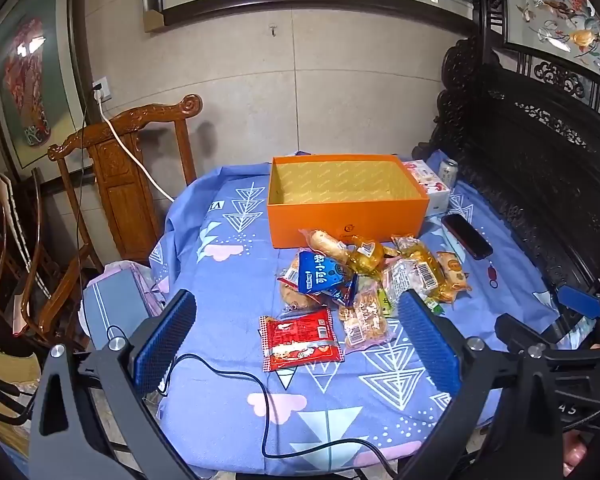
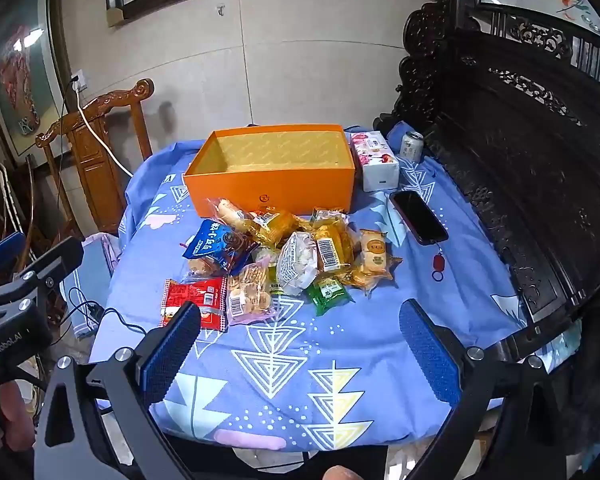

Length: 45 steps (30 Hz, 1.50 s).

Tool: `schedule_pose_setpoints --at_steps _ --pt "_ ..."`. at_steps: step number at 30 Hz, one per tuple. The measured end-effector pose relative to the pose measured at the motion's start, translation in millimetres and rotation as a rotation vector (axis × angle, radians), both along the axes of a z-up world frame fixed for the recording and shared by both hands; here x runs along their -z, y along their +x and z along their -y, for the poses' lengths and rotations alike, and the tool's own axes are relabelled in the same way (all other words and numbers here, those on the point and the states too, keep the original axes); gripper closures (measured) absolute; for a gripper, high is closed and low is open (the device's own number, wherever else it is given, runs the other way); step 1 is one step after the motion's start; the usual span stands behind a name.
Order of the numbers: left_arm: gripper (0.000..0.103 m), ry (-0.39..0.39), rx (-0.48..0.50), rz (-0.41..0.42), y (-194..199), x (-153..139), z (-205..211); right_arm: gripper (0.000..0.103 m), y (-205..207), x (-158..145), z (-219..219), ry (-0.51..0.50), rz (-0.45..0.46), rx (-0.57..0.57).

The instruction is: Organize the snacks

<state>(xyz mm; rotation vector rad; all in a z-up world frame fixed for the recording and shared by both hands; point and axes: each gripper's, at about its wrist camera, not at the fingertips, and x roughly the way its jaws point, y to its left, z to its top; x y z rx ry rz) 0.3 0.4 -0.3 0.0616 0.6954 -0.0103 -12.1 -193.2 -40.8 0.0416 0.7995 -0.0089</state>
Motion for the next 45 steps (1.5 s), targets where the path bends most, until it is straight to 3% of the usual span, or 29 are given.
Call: schedule_pose_setpoints --at_steps 45 --pt "0.004 -0.001 -0.013 -0.009 4 2 -10 0.003 1 7 -8 0.000 -0.015 -0.011"
